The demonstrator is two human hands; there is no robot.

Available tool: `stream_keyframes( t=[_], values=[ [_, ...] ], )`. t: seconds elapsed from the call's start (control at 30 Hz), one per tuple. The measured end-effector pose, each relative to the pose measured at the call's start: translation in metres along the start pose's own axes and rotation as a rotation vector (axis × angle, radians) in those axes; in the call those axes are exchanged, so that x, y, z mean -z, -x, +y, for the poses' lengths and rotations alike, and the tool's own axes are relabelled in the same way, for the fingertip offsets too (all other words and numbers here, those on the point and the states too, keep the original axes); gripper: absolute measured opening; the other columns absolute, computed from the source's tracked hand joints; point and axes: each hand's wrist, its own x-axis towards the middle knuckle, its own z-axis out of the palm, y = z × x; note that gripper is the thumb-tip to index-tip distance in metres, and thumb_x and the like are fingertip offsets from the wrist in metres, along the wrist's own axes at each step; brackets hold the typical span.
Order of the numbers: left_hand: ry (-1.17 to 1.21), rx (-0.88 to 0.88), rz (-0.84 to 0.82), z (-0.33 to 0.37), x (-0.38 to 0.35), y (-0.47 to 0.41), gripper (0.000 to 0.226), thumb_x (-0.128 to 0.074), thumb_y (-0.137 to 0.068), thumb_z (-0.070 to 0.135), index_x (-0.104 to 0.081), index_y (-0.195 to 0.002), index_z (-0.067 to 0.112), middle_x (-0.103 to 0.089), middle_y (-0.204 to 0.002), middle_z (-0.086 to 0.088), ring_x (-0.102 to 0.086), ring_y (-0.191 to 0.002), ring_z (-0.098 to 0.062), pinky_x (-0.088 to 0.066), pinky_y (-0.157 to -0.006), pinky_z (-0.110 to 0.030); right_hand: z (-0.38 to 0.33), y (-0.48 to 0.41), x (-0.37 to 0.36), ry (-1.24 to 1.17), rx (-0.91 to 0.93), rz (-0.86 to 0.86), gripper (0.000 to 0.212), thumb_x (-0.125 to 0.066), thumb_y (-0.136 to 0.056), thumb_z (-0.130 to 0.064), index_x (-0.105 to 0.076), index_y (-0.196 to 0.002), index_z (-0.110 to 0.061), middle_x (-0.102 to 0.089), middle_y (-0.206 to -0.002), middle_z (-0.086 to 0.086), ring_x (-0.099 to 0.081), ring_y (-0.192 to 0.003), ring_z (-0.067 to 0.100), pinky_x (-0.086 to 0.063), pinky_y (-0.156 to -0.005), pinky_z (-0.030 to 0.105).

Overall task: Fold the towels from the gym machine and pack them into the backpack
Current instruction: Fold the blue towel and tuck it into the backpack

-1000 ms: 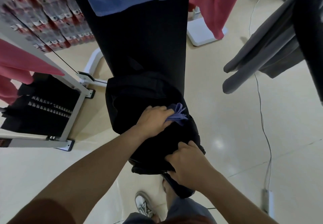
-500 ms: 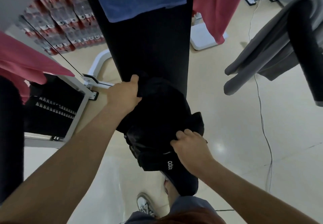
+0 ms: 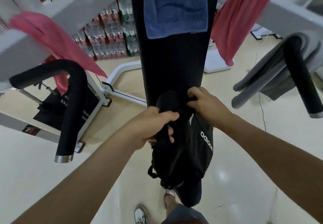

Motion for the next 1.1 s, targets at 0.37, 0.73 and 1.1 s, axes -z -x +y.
stream_keyframes(
  t=[0.37, 0.73, 1.1],
  values=[
    [1.022, 0.029, -0.076, -0.029, -0.09, -0.053, 0.021, -0.048, -0.098, 0.009, -0.064, -0.111, 0.004, -0.071, -0.11, -0.012, -0.066, -0.105, -0.023, -0.054, -0.086, -0.032, 0.039, -0.028, 0.01, -0.841, -0.235, -0.569, 0.025, -0.049, -0.099, -0.026, -0.069, -0.113, -0.023, -0.068, -0.114, -0.003, -0.062, -0.109, 0.014, -0.046, -0.097, 0.033],
    [0.126, -0.128, 0.77, -0.029, 0.011, -0.124, 0.021, -0.053, -0.076, 0.004, -0.064, -0.079, 0.021, -0.062, -0.071, 0.001, -0.059, -0.069, -0.02, -0.048, -0.061, -0.028, 0.02, 0.017, 0.015, -0.56, -0.101, -0.207, 0.05, -0.052, -0.073, 0.004, -0.06, -0.113, -0.025, -0.05, -0.094, -0.017, -0.053, -0.093, 0.013, -0.038, -0.078, 0.02],
    [-1.14, -0.317, 0.521, -0.042, 0.016, -0.233, 0.029, -0.048, -0.096, 0.039, -0.063, -0.096, 0.014, -0.069, -0.096, -0.01, -0.064, -0.092, -0.032, -0.04, -0.068, -0.034, -0.035, 0.076, 0.016, -0.752, 0.122, -0.62, 0.029, -0.043, -0.066, 0.011, -0.043, -0.068, -0.017, -0.049, -0.069, 0.0, -0.048, -0.068, 0.017, -0.044, -0.061, 0.037]
  ],
)
